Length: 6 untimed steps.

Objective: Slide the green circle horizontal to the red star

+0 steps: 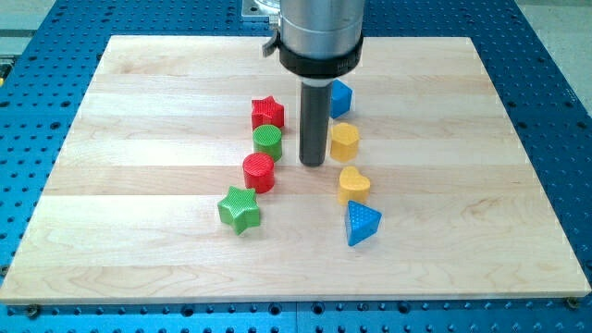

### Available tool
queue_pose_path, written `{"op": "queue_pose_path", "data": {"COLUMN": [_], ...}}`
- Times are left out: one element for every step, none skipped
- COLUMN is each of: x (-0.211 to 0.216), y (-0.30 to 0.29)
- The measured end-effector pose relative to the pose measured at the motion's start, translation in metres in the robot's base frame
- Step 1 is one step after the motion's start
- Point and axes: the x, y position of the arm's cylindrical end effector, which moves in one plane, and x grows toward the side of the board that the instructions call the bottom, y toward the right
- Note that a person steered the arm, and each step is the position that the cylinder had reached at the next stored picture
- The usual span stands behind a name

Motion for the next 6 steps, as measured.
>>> {"op": "queue_pose_path", "data": {"x": [-0.023,-0.04,-0.024,-0.018,-0.077,-0.11], "y": [-0.12,-0.181,-0.103,-0.038,-0.103,-0.169]}}
